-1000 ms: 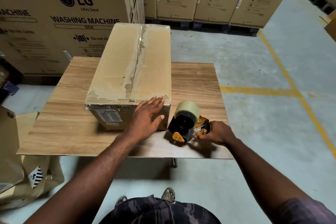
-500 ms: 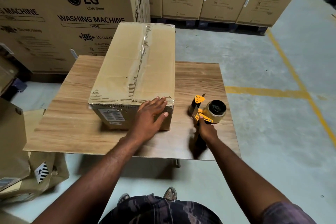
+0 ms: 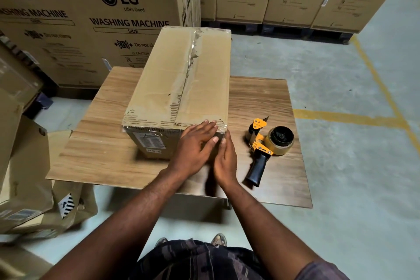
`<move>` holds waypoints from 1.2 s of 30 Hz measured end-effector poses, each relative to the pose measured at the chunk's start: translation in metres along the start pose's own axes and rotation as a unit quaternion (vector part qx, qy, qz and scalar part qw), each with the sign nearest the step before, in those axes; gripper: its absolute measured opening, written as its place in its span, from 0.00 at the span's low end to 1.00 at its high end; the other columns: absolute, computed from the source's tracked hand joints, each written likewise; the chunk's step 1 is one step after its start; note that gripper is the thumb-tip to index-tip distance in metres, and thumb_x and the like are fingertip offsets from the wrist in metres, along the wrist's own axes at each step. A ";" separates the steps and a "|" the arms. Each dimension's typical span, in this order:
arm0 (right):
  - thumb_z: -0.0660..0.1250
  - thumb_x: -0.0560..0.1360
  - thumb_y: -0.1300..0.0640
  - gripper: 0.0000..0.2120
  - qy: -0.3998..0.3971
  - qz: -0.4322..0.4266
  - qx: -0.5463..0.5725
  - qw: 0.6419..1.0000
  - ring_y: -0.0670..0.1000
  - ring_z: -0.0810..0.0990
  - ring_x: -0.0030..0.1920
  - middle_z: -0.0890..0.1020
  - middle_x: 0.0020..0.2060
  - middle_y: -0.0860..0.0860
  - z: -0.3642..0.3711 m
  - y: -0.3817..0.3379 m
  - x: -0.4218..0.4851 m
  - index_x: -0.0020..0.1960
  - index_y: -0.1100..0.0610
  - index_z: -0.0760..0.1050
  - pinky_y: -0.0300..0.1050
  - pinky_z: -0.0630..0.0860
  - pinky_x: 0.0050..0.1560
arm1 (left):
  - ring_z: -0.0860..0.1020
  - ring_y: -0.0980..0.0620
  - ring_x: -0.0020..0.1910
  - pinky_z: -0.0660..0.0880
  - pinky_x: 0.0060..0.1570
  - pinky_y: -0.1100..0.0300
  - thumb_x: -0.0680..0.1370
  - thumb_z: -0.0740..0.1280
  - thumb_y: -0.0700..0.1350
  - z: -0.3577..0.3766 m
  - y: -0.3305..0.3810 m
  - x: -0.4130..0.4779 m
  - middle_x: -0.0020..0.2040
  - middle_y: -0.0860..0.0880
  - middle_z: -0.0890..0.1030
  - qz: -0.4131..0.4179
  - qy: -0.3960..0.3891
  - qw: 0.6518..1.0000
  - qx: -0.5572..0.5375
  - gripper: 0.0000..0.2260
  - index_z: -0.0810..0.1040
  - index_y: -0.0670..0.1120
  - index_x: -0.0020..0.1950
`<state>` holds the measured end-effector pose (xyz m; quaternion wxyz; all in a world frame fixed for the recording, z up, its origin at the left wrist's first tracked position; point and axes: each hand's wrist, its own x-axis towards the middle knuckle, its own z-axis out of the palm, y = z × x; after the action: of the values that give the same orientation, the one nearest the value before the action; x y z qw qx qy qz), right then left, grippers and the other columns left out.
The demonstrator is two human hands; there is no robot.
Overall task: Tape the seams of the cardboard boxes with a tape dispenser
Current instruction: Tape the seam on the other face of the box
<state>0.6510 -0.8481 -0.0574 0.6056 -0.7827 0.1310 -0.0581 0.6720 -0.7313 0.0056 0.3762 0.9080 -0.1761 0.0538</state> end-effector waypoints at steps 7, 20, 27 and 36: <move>0.49 0.83 0.35 0.36 0.012 -0.018 -0.083 0.996 0.56 0.68 0.75 0.68 0.76 0.57 0.008 -0.003 -0.001 0.80 0.59 0.58 0.43 0.65 0.70 | 0.65 0.62 0.74 0.57 0.75 0.56 0.80 0.56 0.58 0.002 -0.001 0.000 0.72 0.56 0.73 0.001 0.008 1.000 0.003 0.23 0.75 0.50 0.71; 0.57 0.76 0.25 0.35 -0.070 -0.022 0.094 0.993 0.42 0.65 0.77 0.69 0.77 0.45 -0.037 -0.005 0.010 0.77 0.42 0.63 0.51 0.63 0.78 | 0.72 0.59 0.70 0.66 0.72 0.47 0.81 0.64 0.51 0.004 0.001 0.002 0.66 0.56 0.79 -0.008 0.048 0.998 -0.033 0.15 0.81 0.51 0.65; 0.61 0.84 0.48 0.25 -0.037 -0.055 0.009 0.998 0.32 0.68 0.71 0.71 0.73 0.43 -0.036 -0.024 0.016 0.79 0.53 0.65 0.35 0.67 0.72 | 0.82 0.60 0.56 0.79 0.58 0.53 0.77 0.72 0.49 -0.010 -0.002 0.020 0.55 0.55 0.85 0.023 0.071 0.997 0.008 0.09 0.87 0.50 0.55; 0.67 0.82 0.58 0.31 -0.066 -0.150 -0.133 0.977 0.55 0.82 0.63 0.78 0.70 0.54 -0.054 -0.016 0.020 0.81 0.53 0.60 0.45 0.78 0.63 | 0.79 0.55 0.61 0.73 0.57 0.53 0.72 0.76 0.38 -0.009 -0.014 0.010 0.63 0.56 0.82 0.090 0.049 0.992 0.075 0.19 0.83 0.51 0.62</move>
<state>0.6591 -0.9000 -0.0290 0.4876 -0.8693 -0.0216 -0.0782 0.6864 -0.7185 0.0051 0.3085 0.9104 -0.2343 0.1449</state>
